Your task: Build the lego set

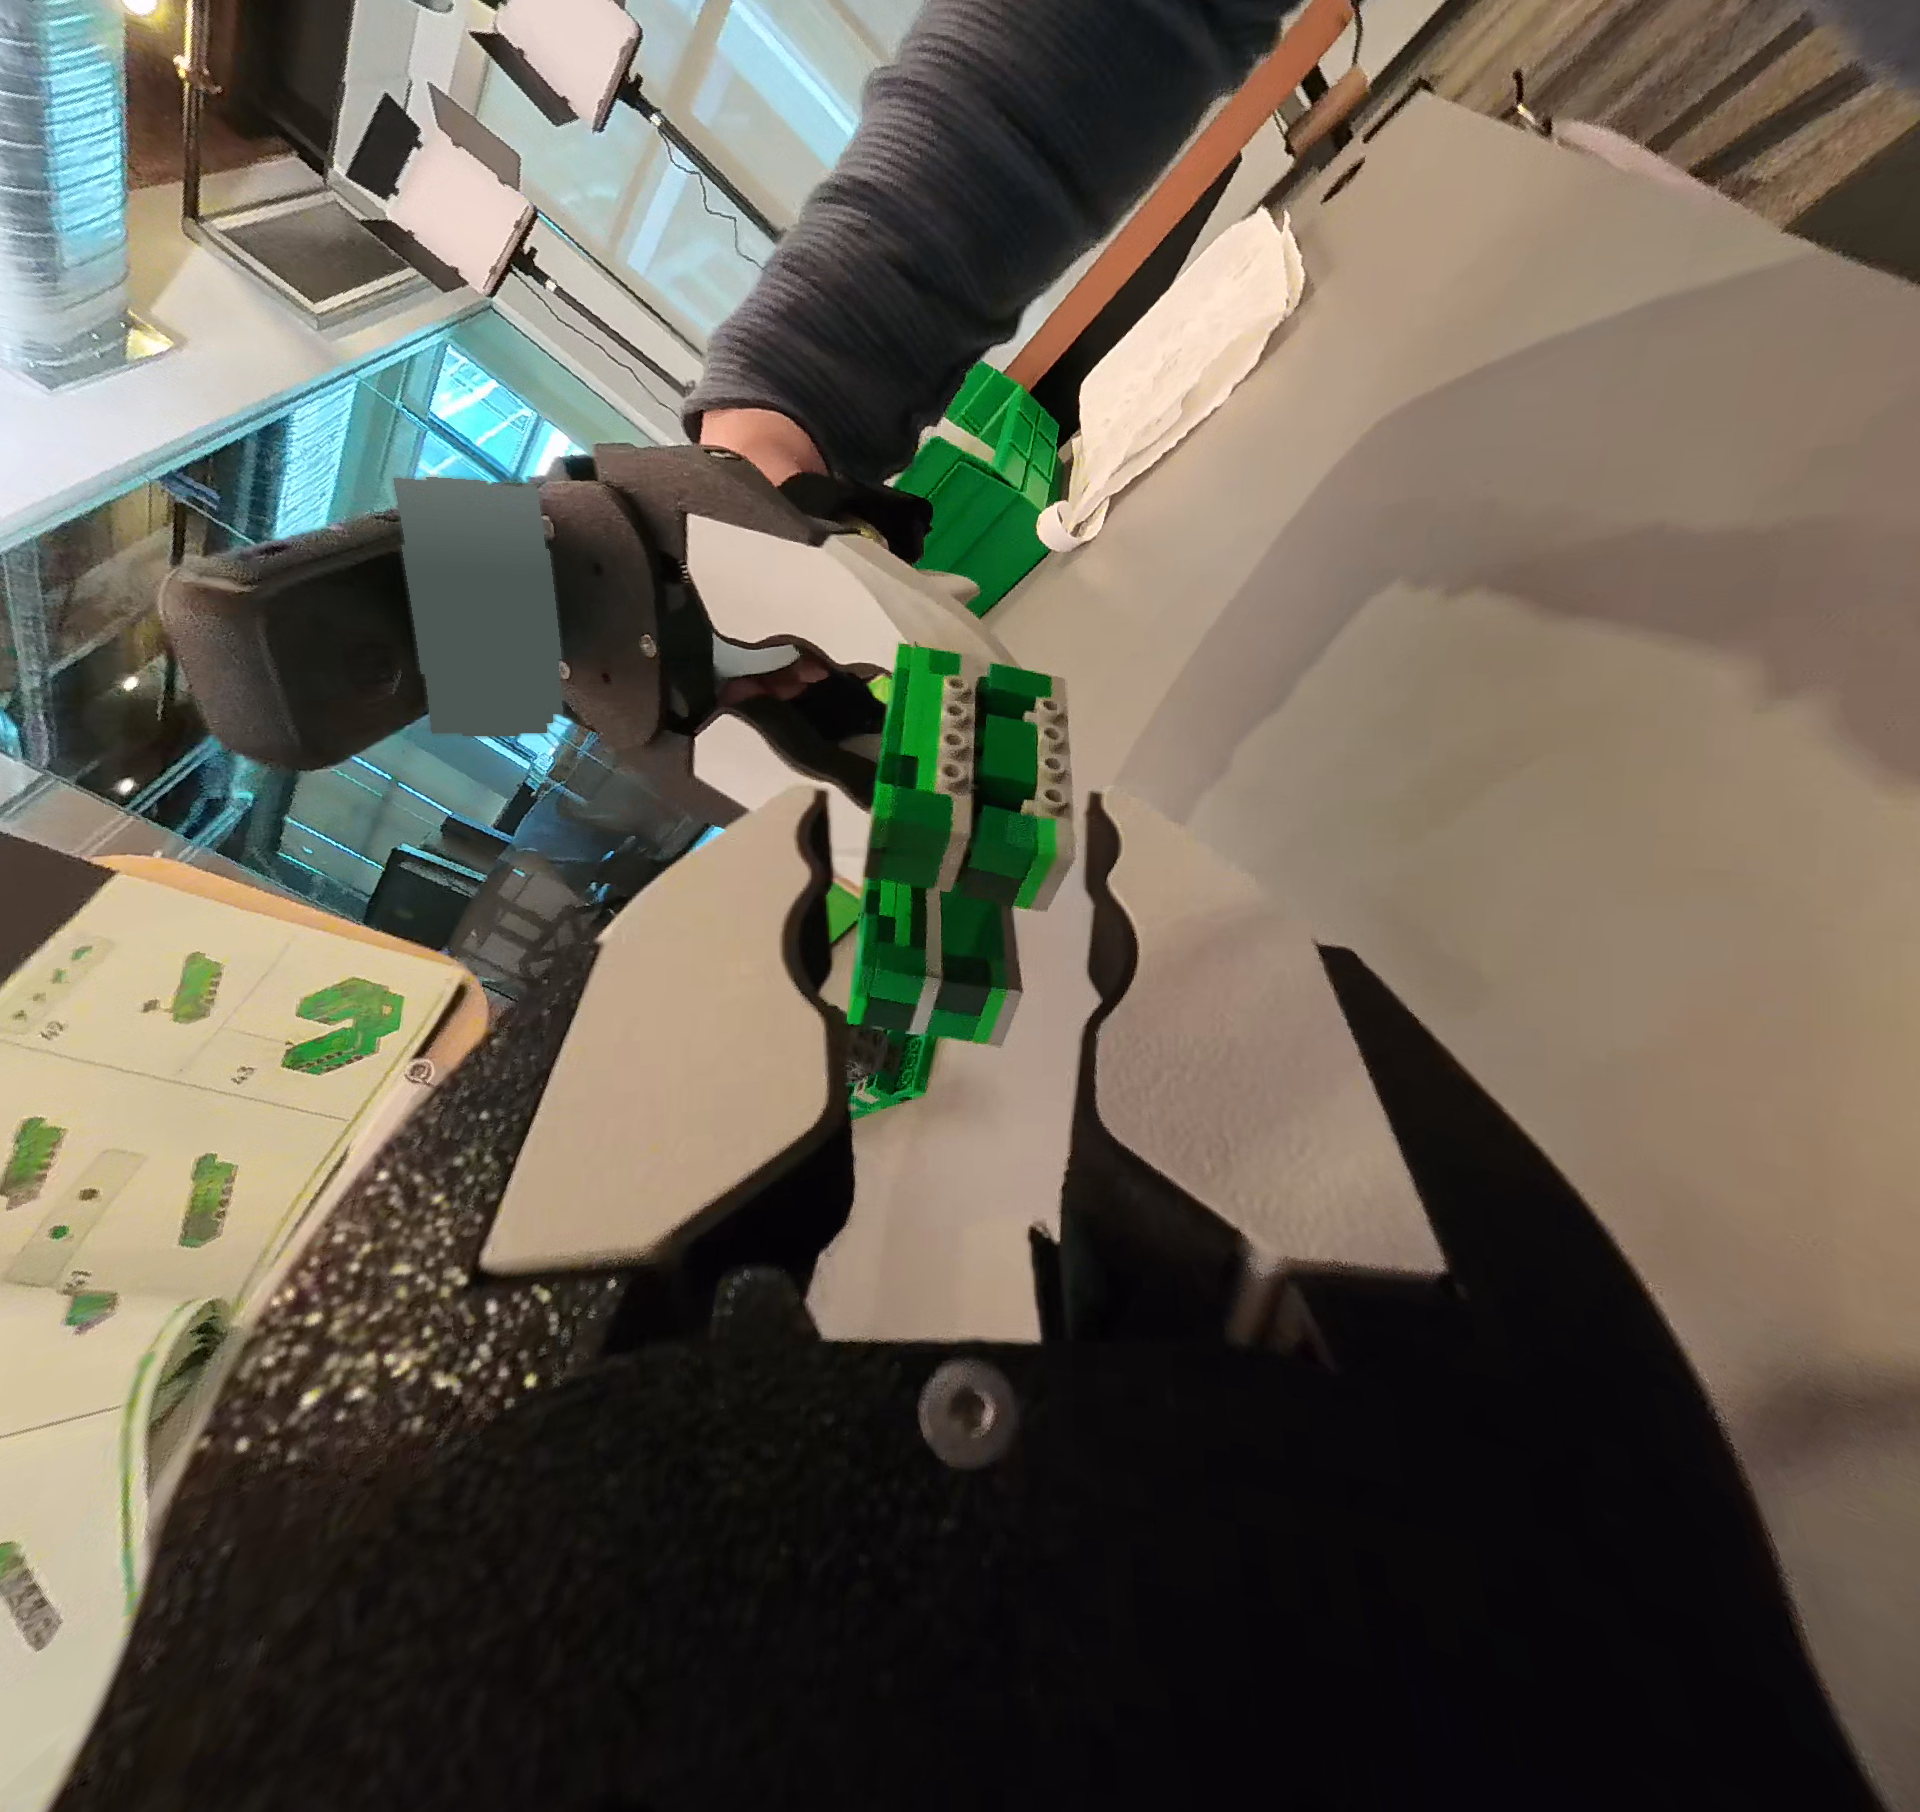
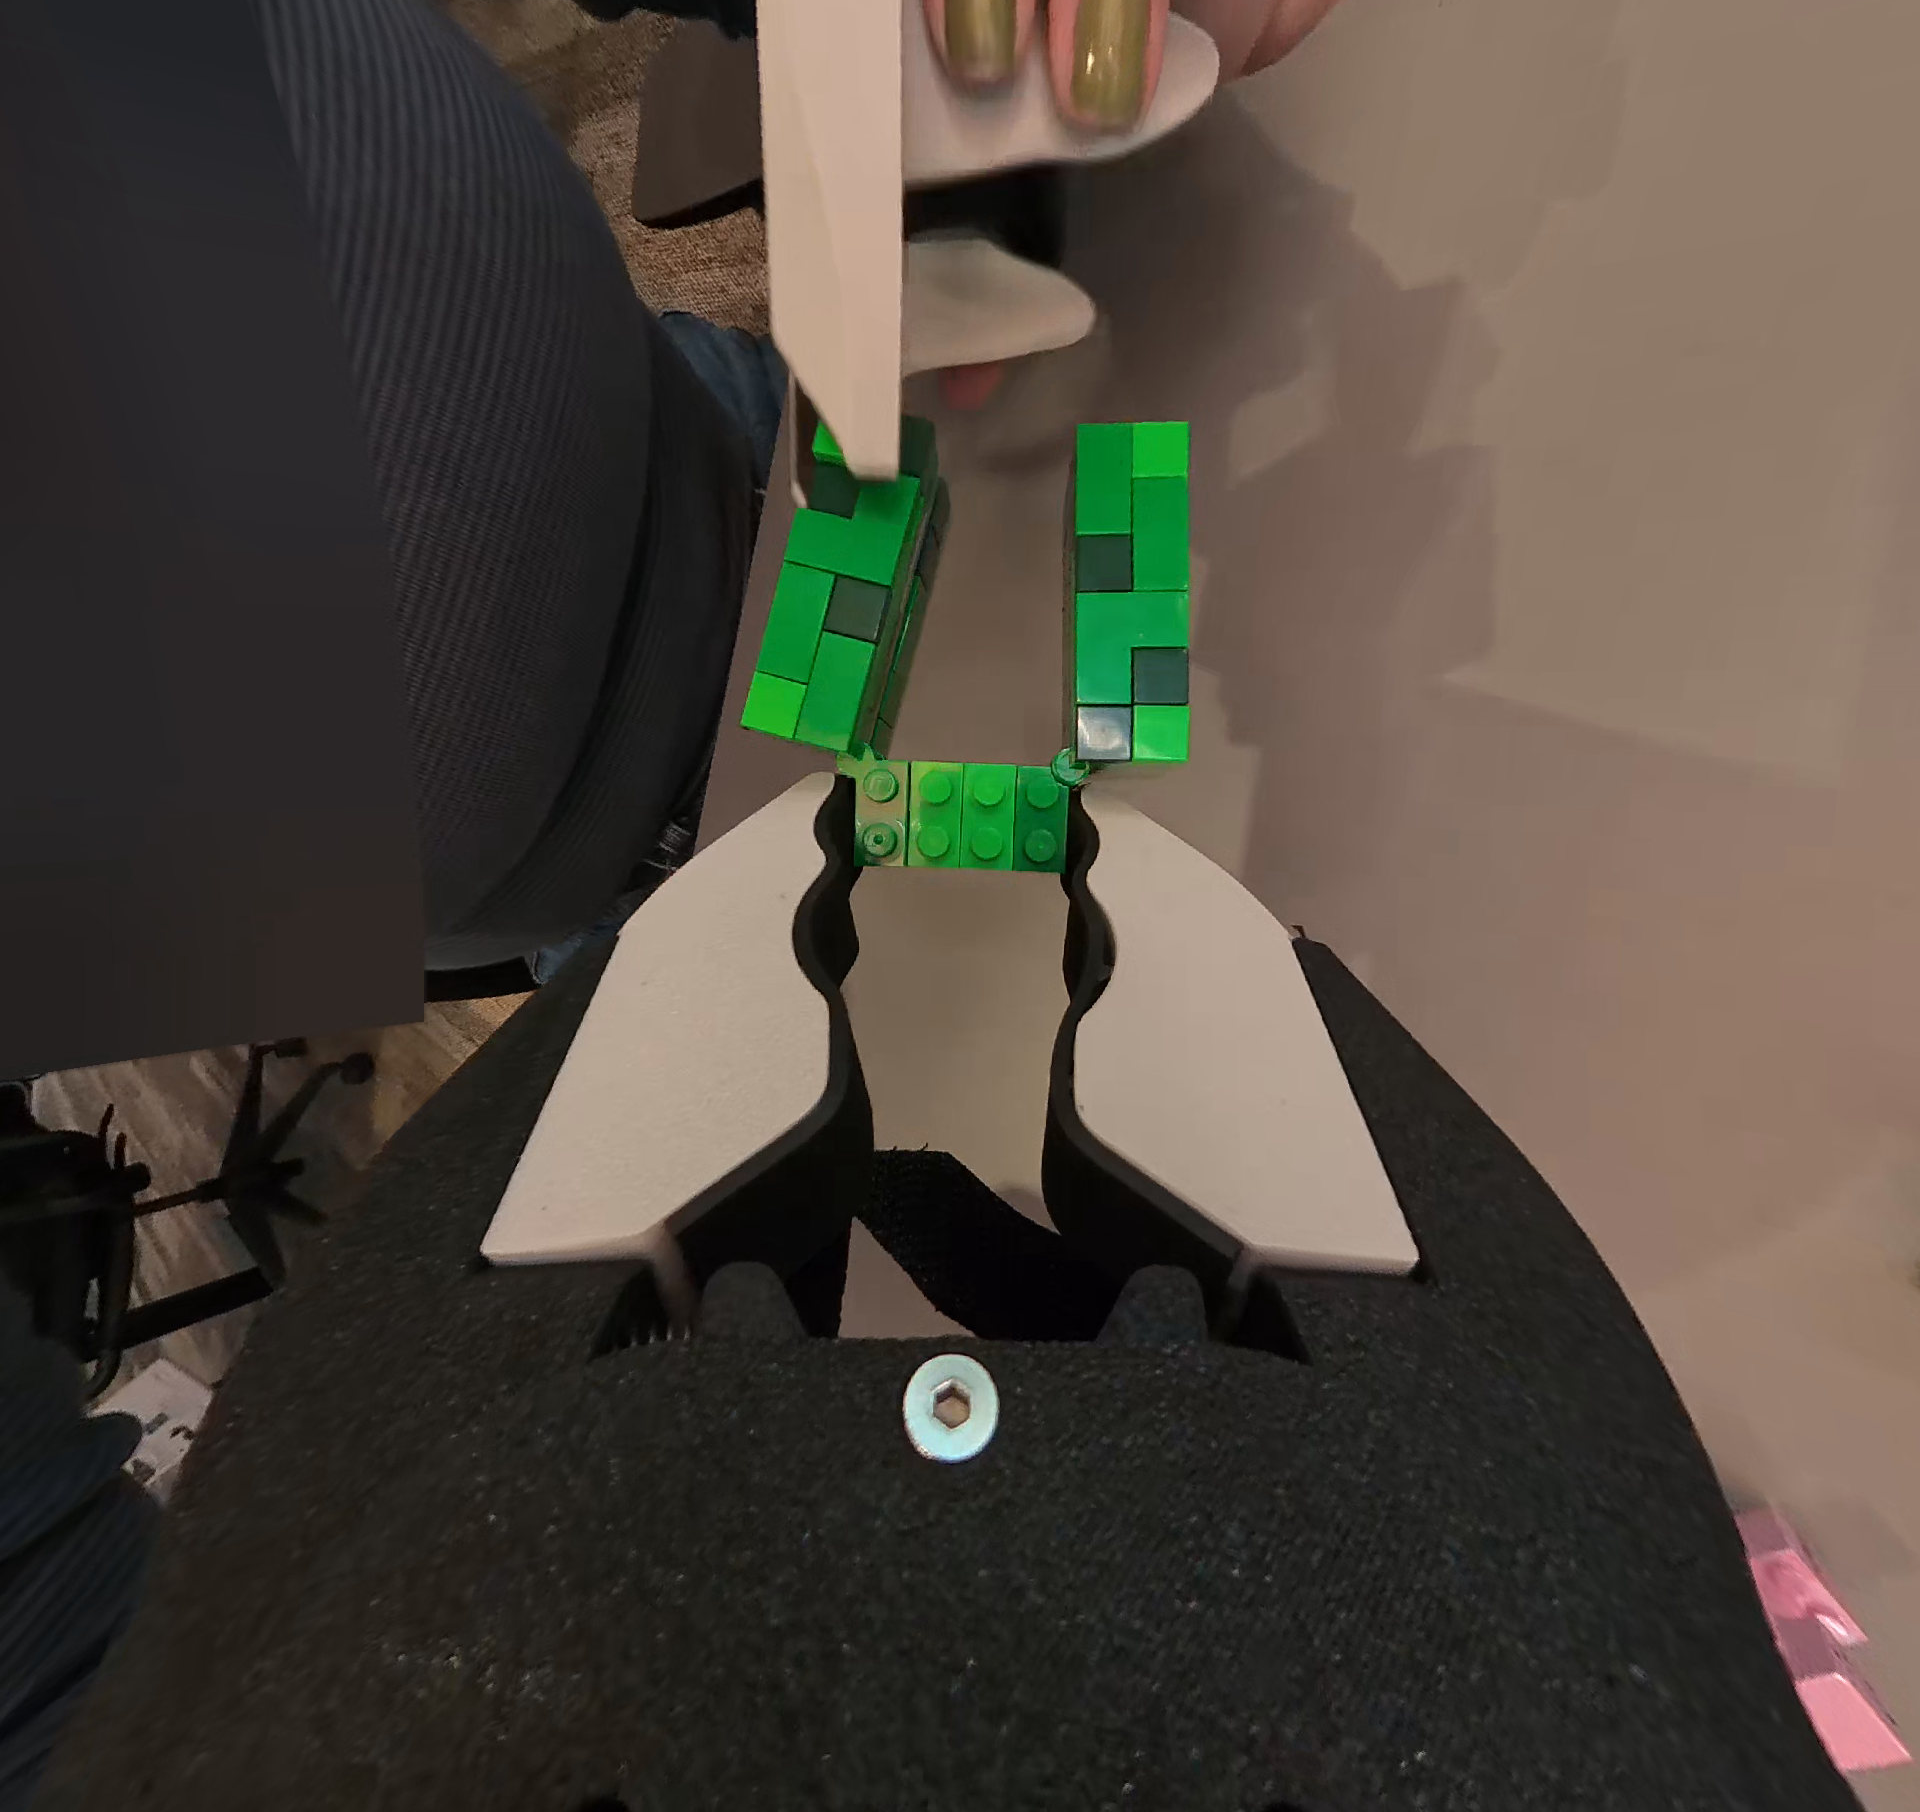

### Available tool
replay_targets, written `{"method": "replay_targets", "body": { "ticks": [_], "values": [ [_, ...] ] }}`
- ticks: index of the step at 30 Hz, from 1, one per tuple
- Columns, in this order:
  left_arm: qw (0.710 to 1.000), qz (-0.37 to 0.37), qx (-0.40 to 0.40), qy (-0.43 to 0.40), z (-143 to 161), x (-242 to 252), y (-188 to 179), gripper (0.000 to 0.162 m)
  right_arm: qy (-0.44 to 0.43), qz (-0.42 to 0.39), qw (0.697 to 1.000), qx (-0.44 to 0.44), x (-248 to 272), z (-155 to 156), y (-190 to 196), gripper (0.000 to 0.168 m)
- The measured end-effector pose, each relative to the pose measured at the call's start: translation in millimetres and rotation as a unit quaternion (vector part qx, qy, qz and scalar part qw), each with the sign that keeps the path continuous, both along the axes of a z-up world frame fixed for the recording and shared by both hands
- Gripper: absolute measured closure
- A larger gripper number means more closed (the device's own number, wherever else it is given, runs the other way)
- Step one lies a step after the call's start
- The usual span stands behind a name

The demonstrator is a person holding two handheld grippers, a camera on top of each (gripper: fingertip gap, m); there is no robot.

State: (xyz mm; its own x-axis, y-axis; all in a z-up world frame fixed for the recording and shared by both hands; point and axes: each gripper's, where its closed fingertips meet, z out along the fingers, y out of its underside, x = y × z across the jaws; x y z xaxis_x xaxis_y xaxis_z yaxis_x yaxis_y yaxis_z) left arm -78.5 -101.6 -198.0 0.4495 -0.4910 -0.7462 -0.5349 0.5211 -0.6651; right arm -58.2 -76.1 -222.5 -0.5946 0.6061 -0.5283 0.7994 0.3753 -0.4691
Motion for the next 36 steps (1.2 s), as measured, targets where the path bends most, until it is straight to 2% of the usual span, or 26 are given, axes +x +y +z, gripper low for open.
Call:
{"method": "replay_targets", "body": {
  "ticks": [1,5,9,12,15,19,28,36],
  "values": [
    [1.000,0.000,-0.009,-0.014,1.9,-0.9,0.5,0.110,0.003,-0.002,1.000,0.001,-0.7,0.2,0.8,0.131],
    [0.996,0.009,-0.051,-0.079,9.8,-9.9,6.1,0.100,0.033,-0.017,0.999,0.022,-4.6,1.7,9.0,0.131],
    [0.983,0.007,-0.101,-0.155,17.6,-15.2,10.6,0.119,0.089,-0.033,0.994,0.052,-9.1,9.5,15.6,0.131],
    [0.976,-0.008,-0.122,-0.182,21.3,-13.1,9.0,0.120,0.110,-0.039,0.991,0.063,-7.6,14.8,16.3,0.131],
    [0.992,0.045,-0.055,-0.105,18.3,-15.3,12.6,0.110,0.096,-0.043,0.994,0.041,-3.1,17.9,14.0,0.131],
    [0.998,0.065,0.001,-0.013,7.3,-6.3,13.1,0.098,0.048,-0.040,0.998,-0.009,0.3,15.8,5.5,0.131],
    [0.996,0.041,0.060,0.054,2.2,7.0,1.6,0.123,-0.010,-0.010,0.999,-0.041,1.2,3.7,-10.8,0.131],
    [0.998,0.034,0.034,0.041,0.1,5.4,1.7,0.124,-0.008,-0.018,0.999,-0.049,0.6,0.6,-12.1,0.131]
  ]
}}
